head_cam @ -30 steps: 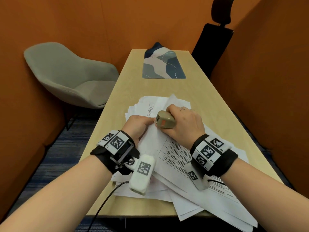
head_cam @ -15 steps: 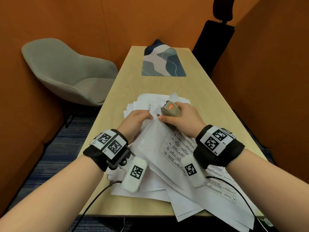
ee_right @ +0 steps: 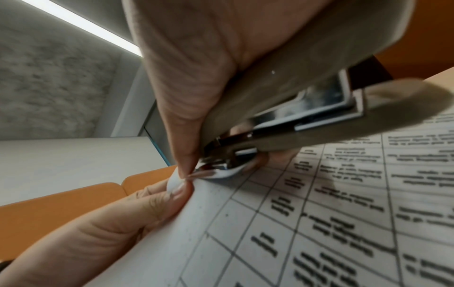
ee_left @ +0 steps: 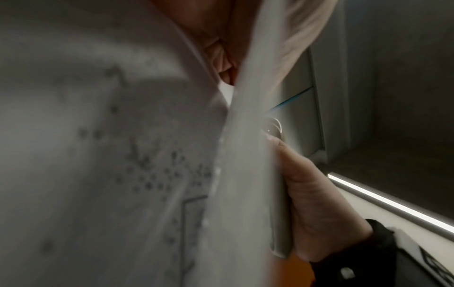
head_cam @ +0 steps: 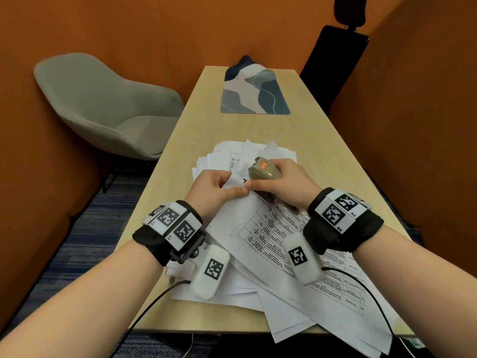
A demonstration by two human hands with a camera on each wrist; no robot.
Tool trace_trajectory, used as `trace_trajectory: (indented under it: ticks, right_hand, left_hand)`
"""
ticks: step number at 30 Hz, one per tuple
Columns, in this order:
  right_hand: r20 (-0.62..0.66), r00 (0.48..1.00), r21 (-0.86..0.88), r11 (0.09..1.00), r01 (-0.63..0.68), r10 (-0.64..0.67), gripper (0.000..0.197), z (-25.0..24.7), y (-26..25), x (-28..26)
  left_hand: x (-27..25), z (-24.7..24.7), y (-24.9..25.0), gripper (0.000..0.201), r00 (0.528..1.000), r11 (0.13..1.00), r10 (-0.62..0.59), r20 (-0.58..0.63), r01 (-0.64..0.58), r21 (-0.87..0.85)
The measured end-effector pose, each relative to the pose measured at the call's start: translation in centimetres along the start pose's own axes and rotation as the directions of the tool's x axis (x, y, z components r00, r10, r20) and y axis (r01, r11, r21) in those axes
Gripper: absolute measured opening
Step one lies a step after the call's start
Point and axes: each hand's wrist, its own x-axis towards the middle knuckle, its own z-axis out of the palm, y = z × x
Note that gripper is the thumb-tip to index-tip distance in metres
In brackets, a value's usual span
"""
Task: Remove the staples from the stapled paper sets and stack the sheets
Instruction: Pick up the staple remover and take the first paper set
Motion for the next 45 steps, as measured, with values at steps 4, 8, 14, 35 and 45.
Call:
trace_trajectory:
  ticks: [4,8,14,35,45]
  right_hand:
    - [0.083,0.996,0.127,0.991,-0.032,0.021,0.021,-0.1,0.0,-0.2]
    - [0.161,0.986,0.261,0.962,-0.081,0.039,0.018,-0.1,0.0,-0.5]
    - [0.014,1.0,0.063,0.998,0.001,-0.001,0.021,-0.3,0.3,-0.2]
    - [0.107,0.994,0.342,0.939,-0.031,-0.006,0.017,0.5,0.0,-0.6]
    - [-0.147,0.988,-0.295,0.952,-0.079,0.036,0.029,-7.8,1.3,-4.5]
  left_hand:
    - [-0.1,0.0,0.0,0.012,1.0,0.999,0.029,0.012,-0.029,0.032]
    - [0.0,-0.4,-0.2,0.011,0.998,0.994,0.065,-0.019,-0.063,0.085]
    - [0.3,-0.4,-0.3,0.016,0.991,0.964,0.131,-0.015,-0.124,0.236]
    - [-1.2,-0.1,-1.0,0.007,0.996,0.982,0.061,-0.059,-0.05,0.18]
    - [0.0,-1.0,-1.1,0.026,0.993,0.922,0.116,-0.003,-0.107,0.373]
